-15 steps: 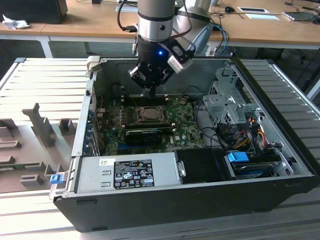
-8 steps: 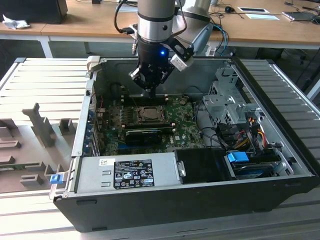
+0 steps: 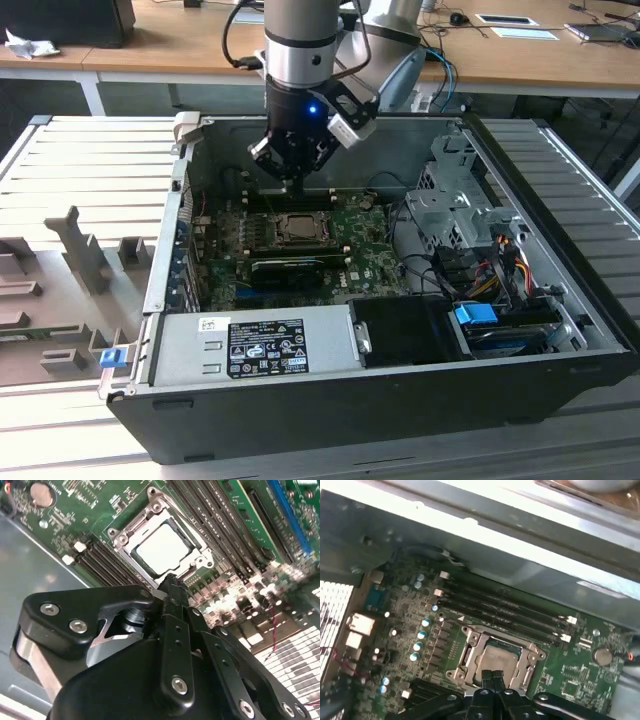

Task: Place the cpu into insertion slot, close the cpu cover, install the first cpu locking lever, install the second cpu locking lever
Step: 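Install the first cpu locking lever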

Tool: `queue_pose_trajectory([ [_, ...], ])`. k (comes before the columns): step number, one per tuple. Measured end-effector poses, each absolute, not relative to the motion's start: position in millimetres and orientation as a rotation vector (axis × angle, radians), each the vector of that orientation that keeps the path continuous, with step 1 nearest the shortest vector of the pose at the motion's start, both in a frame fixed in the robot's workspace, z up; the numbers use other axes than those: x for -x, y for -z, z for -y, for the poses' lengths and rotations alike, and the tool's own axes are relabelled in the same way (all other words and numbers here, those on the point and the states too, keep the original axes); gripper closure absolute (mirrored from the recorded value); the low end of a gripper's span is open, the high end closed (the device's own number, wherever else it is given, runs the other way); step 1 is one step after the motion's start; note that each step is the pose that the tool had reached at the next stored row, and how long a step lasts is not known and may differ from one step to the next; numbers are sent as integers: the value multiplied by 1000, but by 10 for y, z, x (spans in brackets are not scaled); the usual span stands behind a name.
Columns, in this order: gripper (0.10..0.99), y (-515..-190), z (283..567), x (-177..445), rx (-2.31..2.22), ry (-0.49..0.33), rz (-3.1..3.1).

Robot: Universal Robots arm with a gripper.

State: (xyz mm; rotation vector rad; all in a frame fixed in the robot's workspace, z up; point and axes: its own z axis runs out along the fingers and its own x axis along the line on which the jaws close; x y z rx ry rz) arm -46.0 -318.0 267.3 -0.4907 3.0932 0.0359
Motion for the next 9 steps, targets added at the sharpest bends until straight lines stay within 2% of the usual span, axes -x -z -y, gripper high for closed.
queue_pose_trajectory([
  [9,980,-2636,3179,491,221,-31,-3122],
])
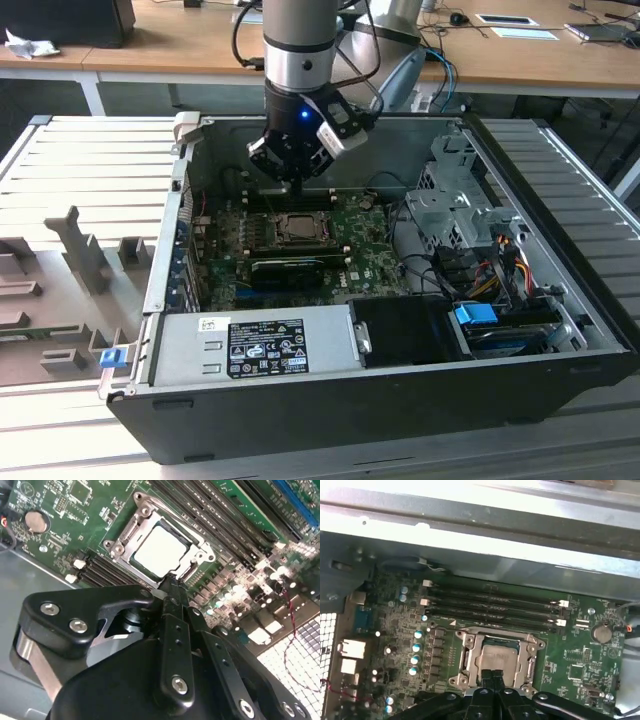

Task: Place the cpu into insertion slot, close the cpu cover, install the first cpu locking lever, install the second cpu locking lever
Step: 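Install the first cpu locking lever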

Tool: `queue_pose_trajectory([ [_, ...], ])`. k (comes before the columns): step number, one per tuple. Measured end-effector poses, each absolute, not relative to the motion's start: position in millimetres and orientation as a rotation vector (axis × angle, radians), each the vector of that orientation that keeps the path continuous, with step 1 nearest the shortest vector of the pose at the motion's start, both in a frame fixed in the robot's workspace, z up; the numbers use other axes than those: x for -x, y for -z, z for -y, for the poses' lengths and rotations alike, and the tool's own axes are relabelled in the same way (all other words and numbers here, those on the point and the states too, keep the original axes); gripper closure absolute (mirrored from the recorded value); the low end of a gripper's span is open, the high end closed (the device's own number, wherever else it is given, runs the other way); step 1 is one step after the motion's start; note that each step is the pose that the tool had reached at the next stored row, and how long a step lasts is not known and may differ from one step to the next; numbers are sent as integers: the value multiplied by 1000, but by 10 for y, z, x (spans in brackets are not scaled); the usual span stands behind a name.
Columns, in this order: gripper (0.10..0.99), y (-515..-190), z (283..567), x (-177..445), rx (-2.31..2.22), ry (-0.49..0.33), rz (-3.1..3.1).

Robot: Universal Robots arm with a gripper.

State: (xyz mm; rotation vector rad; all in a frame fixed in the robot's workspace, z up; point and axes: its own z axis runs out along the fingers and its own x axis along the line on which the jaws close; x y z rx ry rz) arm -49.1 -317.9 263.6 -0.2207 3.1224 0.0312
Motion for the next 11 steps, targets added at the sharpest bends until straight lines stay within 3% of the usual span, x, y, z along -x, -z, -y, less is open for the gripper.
queue_pose_trajectory([
  [11,980,-2628,3179,969,219,-33,-3123],
])
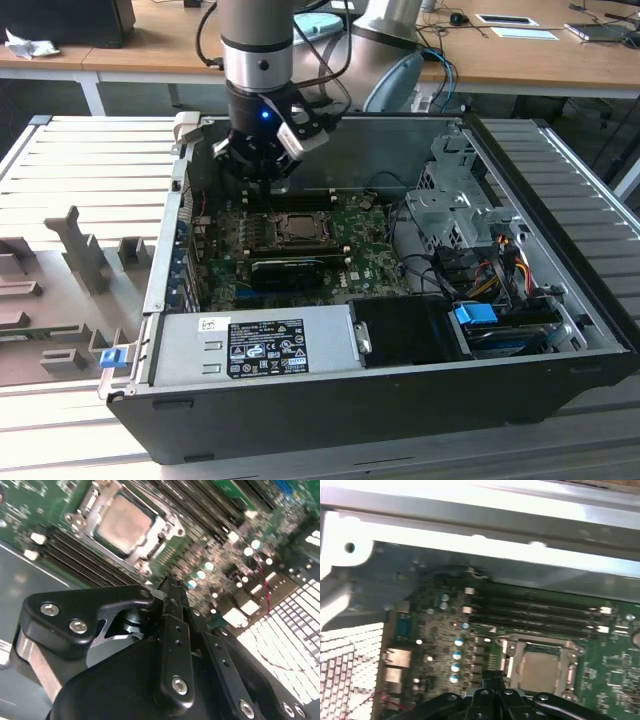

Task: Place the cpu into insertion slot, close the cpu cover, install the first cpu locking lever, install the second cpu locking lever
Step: 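Install the first cpu locking lever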

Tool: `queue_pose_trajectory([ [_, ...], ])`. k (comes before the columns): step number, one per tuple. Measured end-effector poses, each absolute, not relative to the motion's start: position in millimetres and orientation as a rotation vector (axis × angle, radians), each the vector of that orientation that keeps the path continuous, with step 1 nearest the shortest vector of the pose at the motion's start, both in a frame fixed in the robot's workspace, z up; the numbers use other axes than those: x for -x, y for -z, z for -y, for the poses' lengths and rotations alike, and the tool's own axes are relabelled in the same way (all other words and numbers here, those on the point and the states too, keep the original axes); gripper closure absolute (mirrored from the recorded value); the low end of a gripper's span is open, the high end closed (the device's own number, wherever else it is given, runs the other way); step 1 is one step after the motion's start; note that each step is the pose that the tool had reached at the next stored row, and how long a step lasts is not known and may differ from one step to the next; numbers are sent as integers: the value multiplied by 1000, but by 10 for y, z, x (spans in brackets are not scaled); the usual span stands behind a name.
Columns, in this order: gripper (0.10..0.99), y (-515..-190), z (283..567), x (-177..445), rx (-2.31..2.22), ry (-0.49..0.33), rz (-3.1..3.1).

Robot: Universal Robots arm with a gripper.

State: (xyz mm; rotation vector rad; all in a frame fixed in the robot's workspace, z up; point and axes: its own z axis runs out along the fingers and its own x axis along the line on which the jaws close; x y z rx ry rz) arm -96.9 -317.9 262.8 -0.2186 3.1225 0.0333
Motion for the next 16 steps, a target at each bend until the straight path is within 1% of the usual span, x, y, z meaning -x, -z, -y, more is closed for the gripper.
queue_pose_trajectory([
  [6,980,-2603,3093,1132,219,-35,-3123],
  [11,980,-2590,2964,1134,219,-35,-3122],
  [16,980,-2582,2915,1010,219,-35,-3122],
])
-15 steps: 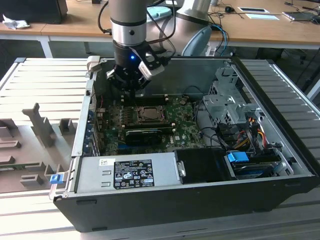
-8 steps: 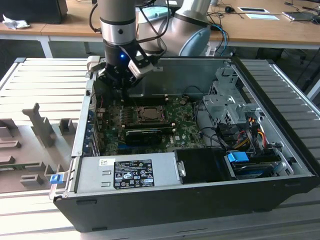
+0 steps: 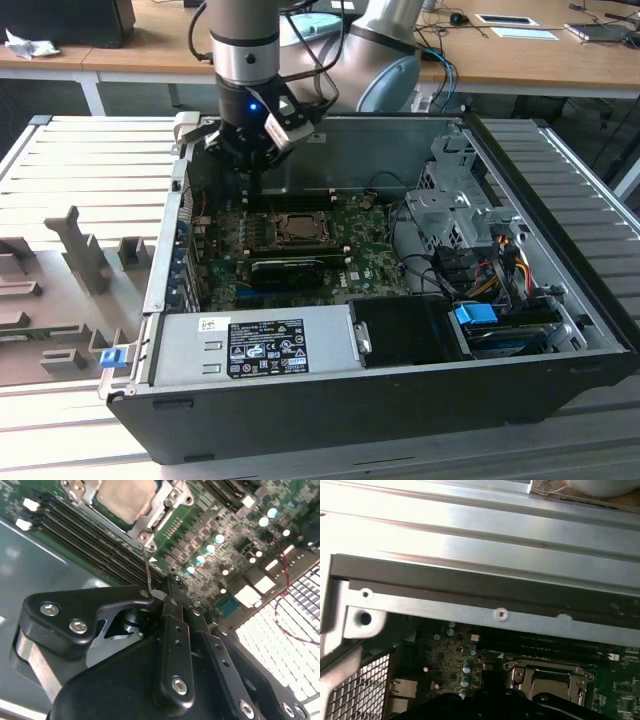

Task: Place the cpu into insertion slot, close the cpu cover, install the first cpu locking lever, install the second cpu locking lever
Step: 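Install the first cpu locking lever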

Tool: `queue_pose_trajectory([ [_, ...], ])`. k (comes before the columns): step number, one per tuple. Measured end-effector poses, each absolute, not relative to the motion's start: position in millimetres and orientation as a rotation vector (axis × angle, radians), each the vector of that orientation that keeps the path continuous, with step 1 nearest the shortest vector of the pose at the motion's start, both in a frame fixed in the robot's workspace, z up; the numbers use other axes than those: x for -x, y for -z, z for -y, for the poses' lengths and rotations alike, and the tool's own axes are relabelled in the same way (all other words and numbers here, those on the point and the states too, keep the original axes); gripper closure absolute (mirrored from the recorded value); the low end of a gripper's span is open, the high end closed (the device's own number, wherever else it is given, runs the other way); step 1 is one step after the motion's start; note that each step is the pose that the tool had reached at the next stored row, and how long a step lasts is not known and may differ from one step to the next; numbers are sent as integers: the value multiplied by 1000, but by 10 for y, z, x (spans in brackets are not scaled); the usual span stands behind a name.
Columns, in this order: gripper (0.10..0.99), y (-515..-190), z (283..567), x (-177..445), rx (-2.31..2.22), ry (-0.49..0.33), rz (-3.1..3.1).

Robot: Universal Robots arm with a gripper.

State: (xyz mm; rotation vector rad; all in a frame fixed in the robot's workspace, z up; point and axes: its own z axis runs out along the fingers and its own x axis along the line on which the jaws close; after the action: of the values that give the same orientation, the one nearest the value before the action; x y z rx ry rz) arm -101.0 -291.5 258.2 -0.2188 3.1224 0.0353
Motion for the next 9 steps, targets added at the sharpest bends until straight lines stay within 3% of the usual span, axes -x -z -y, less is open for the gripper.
queue_pose_trajectory([
  [9,980,-2579,2895,611,218,-35,-3123],
])
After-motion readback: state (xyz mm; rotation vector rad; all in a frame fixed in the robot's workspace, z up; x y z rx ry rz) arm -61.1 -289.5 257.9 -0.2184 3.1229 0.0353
